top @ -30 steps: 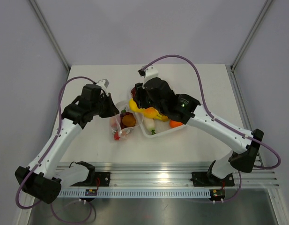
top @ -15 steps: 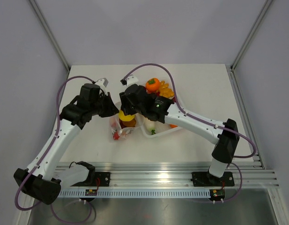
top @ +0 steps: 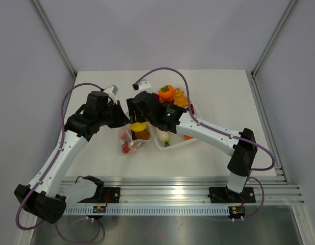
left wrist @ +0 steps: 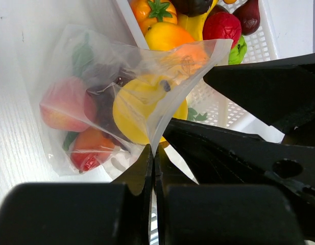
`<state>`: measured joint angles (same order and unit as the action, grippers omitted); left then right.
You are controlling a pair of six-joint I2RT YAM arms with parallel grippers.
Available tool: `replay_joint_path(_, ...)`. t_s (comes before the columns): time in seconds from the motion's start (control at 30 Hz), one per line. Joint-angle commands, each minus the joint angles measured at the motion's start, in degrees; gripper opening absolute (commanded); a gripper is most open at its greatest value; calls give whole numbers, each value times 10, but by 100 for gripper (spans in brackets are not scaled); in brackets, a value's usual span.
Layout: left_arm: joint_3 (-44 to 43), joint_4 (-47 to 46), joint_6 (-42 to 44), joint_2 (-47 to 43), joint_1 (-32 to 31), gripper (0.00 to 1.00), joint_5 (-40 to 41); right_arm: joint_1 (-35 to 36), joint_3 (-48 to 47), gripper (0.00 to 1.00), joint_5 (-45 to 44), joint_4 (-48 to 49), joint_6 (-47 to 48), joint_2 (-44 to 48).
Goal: Place the food in the zip-top bag and seal the zipper
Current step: Place the fake fruit in the zipper food storage bag.
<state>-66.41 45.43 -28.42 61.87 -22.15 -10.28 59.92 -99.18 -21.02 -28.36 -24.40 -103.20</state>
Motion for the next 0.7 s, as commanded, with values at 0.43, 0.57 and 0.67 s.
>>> replay_joint_path(0.43, -30, -13, 7, -12, -2, 0, -2, -16, 129, 71, -66, -38, -14, 121)
replay_joint_path(0.57, -29, -12, 6, -14, -2, 0, -2, -19, 148, 72, -29, -31, -15, 109)
replay_joint_path(0.67, -31, -10, 6, -16, -2, 0, -2, -18, 153, 67, -21, -34, -21, 91)
